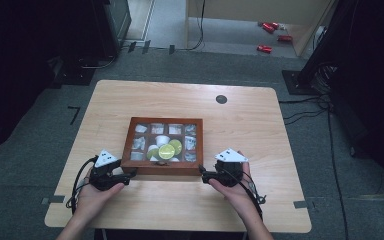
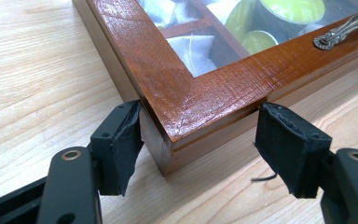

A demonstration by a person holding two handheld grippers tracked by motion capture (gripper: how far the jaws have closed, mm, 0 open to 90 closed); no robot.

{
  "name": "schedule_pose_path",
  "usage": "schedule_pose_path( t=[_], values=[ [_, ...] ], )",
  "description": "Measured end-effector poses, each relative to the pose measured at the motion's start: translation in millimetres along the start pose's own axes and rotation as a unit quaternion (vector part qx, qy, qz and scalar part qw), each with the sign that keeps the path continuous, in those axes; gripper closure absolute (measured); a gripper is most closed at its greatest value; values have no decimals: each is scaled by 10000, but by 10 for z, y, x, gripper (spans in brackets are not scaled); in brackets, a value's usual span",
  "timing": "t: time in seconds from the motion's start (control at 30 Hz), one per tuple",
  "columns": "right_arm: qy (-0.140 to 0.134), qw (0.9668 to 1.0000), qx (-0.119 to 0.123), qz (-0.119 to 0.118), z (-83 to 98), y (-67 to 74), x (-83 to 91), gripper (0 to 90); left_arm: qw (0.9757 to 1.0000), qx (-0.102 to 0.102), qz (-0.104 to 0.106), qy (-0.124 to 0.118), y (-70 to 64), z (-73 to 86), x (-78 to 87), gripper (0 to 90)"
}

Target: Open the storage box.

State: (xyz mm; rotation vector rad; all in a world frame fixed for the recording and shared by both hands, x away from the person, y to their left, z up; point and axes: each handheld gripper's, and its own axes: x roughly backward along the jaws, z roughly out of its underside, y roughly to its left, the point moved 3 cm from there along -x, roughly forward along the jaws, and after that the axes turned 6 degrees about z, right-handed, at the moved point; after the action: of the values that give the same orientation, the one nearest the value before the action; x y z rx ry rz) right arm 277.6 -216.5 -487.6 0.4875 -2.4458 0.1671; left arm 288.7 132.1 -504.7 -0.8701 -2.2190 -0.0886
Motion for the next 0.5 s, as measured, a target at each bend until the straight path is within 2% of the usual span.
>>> schedule_pose_path(
  t=[0.43, 0.5],
  values=[
    [-101, 9996, 63, -249, 26, 47, 57, 160, 9999, -73, -23, -101, -31, -55, 55, 334],
    [-109, 9993, 68, -344, 56, 53, 63, 160, 9999, -56, -19, -128, -32, -66, 63, 332]
  ],
)
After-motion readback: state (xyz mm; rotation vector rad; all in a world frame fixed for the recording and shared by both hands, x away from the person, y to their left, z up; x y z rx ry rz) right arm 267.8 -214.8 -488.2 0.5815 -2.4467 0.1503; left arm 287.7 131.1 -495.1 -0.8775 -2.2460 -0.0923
